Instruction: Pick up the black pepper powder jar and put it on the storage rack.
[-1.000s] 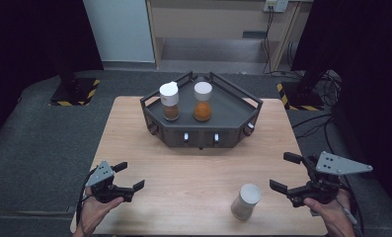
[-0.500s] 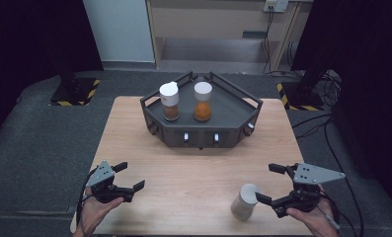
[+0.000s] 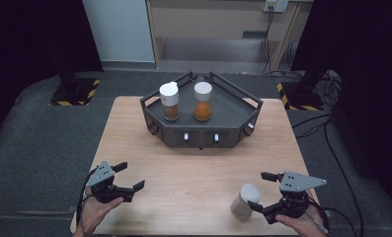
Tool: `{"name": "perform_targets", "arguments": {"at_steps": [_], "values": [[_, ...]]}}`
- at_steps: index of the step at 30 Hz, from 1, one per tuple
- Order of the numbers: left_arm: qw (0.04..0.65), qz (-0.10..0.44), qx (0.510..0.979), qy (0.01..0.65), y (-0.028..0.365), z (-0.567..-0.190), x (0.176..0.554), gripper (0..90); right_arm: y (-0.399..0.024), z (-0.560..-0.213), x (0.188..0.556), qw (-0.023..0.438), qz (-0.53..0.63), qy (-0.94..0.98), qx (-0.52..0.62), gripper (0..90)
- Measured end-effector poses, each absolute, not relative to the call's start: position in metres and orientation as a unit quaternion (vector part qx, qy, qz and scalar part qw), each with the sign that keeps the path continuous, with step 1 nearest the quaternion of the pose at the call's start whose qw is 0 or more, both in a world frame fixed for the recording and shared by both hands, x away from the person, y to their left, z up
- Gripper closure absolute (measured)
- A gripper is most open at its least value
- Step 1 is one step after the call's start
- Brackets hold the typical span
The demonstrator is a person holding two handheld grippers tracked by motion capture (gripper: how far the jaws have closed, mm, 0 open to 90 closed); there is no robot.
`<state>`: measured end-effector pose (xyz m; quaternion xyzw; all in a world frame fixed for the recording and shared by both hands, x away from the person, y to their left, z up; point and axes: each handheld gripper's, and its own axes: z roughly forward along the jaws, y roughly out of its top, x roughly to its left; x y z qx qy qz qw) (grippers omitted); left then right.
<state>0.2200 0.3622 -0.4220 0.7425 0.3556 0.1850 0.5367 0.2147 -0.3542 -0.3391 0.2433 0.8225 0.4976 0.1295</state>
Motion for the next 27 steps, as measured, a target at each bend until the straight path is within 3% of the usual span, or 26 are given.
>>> {"name": "perform_targets", "arguments": {"at_steps": [20, 27], "values": [[0.527, 0.201, 0.75, 0.345, 0.359, -0.421, 0.218, 4.6, -0.344, -0.359, 0.226, 0.114, 0.467, 0.842, 0.246, 8.5], [0.519, 0.212, 0.758, 0.334, 0.355, -0.419, 0.216, 5.0, -0.341, -0.364, 0.226, 0.119, 0.46, 0.847, 0.239, 17.6]]}}
